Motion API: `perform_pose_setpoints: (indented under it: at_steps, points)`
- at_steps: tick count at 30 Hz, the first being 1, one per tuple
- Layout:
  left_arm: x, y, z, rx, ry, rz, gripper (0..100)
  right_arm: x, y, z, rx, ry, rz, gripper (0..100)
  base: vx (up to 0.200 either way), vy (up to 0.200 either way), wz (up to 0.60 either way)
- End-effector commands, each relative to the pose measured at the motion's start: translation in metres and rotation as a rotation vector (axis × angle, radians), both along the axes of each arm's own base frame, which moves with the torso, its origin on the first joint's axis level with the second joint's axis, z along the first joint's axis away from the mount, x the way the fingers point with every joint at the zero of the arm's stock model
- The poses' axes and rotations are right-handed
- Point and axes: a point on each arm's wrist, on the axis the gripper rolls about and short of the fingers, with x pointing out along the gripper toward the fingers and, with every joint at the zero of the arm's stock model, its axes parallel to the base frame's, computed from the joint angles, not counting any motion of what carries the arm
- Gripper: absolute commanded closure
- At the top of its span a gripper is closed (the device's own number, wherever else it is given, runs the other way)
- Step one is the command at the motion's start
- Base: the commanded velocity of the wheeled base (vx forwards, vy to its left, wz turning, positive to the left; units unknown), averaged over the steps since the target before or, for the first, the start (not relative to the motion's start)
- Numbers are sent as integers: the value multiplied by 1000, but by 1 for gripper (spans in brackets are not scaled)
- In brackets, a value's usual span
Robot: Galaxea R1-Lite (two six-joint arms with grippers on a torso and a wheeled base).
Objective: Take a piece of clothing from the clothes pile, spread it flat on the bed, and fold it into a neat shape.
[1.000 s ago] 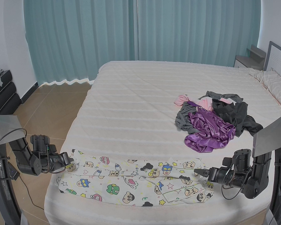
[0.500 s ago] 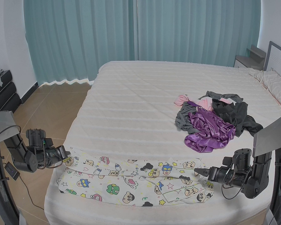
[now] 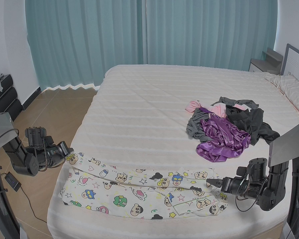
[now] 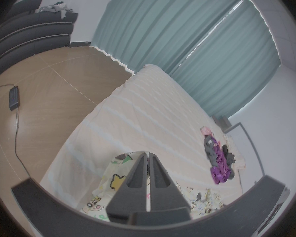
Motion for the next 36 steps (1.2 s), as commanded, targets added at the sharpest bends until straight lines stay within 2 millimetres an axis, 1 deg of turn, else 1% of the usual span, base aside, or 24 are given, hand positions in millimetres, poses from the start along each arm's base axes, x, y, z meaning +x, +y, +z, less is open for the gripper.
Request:
perform_pose_setpoints:
  at_steps: [1, 7, 15, 18, 21, 22, 26, 29, 33, 36]
  points:
    - [12, 1, 10, -43, -34, 27, 100, 0, 0, -3, -2, 9, 1, 0, 0, 0, 0]
    - [19, 1, -1, -75, 38, 43, 100, 0, 2, -7, -4, 21, 7, 0, 0, 0, 0]
    - [22, 2, -7, -99, 177, 56, 100, -1, 5, -12, -7, 19, 15, 0, 0, 0, 0]
    - [24, 5, -9, -98, 246, 62, 100, -1, 4, -14, -9, 23, 12, 0, 0, 0, 0]
    - [24, 9, -11, -96, 259, 72, 100, -1, 4, -14, -9, 23, 12, 0, 0, 0, 0]
    - [24, 11, -12, -95, 263, 75, 0, -1, 4, -14, -9, 23, 12, 0, 0, 0, 0]
    - [21, 13, -15, -90, 296, 75, 0, -1, 4, -13, -9, 21, 12, 0, 0, 0, 0]
    - [17, 19, -17, -50, 318, 55, 0, -1, 4, -14, -9, 23, 12, 0, 0, 0, 0]
    - [16, 26, -14, -44, 306, 57, 0, -1, 4, -14, -10, 24, 12, 0, 0, 0, 0]
    - [18, 26, -14, -55, 286, 21, 0, -1, 4, -14, -10, 24, 12, 0, 0, 0, 0]
